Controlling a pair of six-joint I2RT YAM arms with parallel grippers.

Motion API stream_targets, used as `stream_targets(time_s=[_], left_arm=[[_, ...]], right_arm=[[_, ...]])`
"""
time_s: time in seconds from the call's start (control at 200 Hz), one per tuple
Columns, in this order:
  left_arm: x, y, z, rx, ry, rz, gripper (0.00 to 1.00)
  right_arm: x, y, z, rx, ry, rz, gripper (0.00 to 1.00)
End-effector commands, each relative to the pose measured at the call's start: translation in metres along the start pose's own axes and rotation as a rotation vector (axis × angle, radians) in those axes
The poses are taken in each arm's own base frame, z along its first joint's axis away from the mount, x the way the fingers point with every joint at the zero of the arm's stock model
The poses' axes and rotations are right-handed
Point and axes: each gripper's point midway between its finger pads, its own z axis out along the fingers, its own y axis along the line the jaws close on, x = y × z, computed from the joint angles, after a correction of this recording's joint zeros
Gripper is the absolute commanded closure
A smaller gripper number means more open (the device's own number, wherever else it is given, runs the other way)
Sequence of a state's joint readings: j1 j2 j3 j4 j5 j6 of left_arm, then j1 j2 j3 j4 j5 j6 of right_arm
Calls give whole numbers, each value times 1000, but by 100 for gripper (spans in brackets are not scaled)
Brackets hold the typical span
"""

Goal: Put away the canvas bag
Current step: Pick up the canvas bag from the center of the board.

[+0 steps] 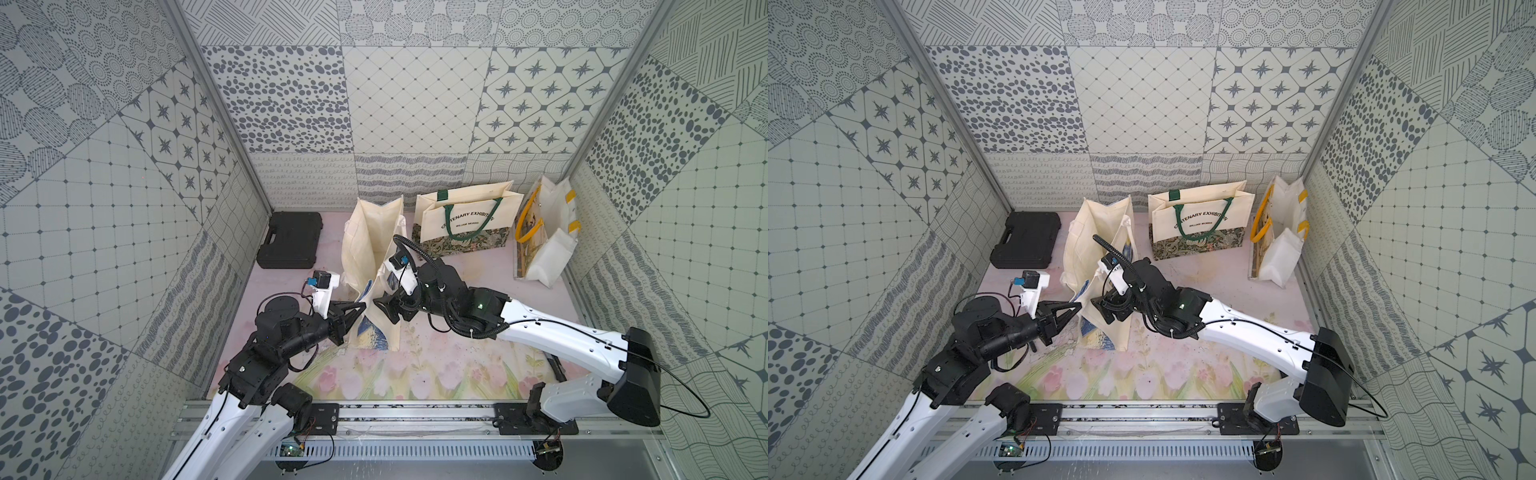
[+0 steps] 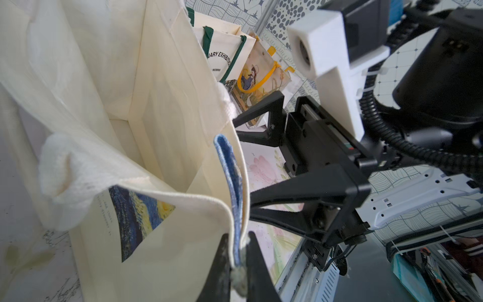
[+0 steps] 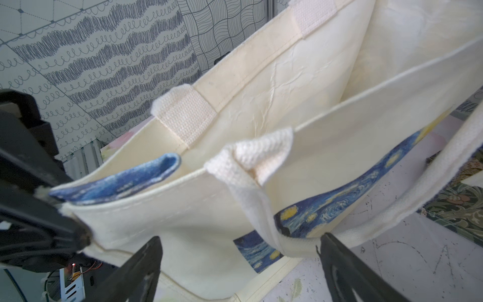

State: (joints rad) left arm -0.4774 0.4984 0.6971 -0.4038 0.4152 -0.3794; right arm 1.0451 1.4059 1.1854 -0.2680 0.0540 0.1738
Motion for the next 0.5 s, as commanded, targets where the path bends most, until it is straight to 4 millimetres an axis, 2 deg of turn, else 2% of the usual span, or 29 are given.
stream_targets(time_s=[0.0, 0.07, 0.13, 0.265, 0.385, 0.495], left_arm=[[3, 24, -16, -179, 18, 106, 100], [-3, 13, -21, -137, 13, 152, 100], [-7, -6, -22, -45, 10, 202, 100], [-5, -43, -15, 181, 73, 264, 100], [1, -69, -10, 361, 173, 262, 100], [-1, -88, -16, 477, 204, 272, 100]], right_arm=[[-24, -1, -16, 24, -79, -12, 5], [-26, -11, -26, 82, -86, -26, 4], [-28, -22, -34, 139, -89, -41, 3], [-34, -44, -57, 249, -93, -77, 2], [-43, -65, -84, 341, -118, -70, 1], [-49, -86, -112, 424, -147, -50, 1]])
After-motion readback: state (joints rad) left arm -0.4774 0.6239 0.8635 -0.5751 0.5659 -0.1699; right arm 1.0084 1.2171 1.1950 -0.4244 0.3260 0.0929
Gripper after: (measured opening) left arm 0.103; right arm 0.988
